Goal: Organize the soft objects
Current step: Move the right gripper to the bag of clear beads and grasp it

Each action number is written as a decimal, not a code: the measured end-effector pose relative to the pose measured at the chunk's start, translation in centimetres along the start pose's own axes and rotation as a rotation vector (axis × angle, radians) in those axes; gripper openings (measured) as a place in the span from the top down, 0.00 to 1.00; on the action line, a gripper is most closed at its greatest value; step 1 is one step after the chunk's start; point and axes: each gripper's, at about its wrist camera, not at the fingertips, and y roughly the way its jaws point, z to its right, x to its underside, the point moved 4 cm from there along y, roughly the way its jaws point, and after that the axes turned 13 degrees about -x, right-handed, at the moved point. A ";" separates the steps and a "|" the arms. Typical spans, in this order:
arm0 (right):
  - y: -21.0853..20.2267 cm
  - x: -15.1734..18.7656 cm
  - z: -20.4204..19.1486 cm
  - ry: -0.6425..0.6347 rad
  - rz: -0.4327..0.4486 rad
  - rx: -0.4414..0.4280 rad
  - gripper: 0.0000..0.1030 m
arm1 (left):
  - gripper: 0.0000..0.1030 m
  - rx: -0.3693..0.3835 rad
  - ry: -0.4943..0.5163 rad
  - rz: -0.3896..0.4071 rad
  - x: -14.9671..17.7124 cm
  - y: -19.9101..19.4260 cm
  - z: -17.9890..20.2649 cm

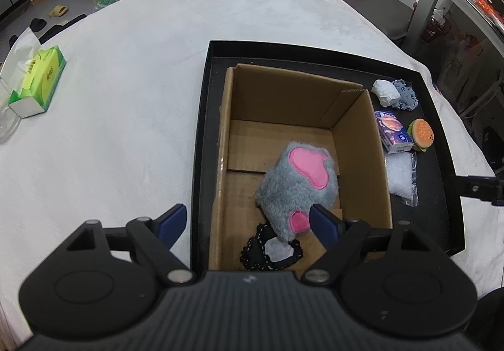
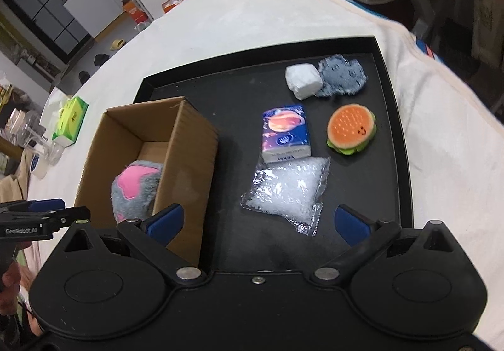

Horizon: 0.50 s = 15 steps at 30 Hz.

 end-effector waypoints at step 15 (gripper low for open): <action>4.2 1.0 3.8 0.105 -0.012 0.057 0.00 | 0.19 -0.033 0.009 -0.014 -0.9 1.5 1.3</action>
